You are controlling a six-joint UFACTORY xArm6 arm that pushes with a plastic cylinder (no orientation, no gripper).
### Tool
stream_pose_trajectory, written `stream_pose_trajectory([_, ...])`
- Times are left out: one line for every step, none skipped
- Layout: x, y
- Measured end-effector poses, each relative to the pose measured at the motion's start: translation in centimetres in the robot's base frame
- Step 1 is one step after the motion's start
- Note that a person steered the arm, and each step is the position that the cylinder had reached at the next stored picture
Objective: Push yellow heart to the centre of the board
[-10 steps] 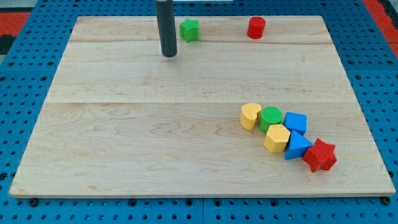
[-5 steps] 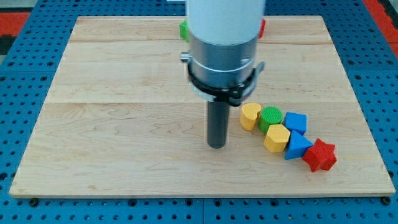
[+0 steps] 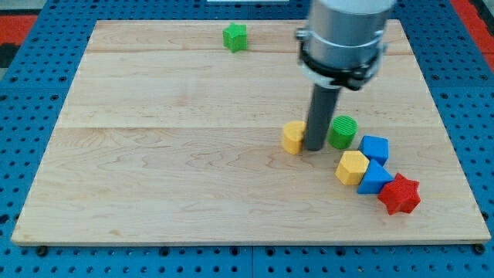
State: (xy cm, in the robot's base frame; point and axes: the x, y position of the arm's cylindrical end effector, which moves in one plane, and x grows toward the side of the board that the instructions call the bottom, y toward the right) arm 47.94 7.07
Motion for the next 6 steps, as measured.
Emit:
stream_pose_trajectory([0.3,-6.0])
stream_pose_trajectory([-2.3,-8.9])
stream_pose_trajectory([-5.3,-6.9])
stream_pose_trajectory([-5.0,-3.0])
stream_pose_trajectory([-5.6,-2.0])
stream_pose_trajectory([-7.5,-3.3])
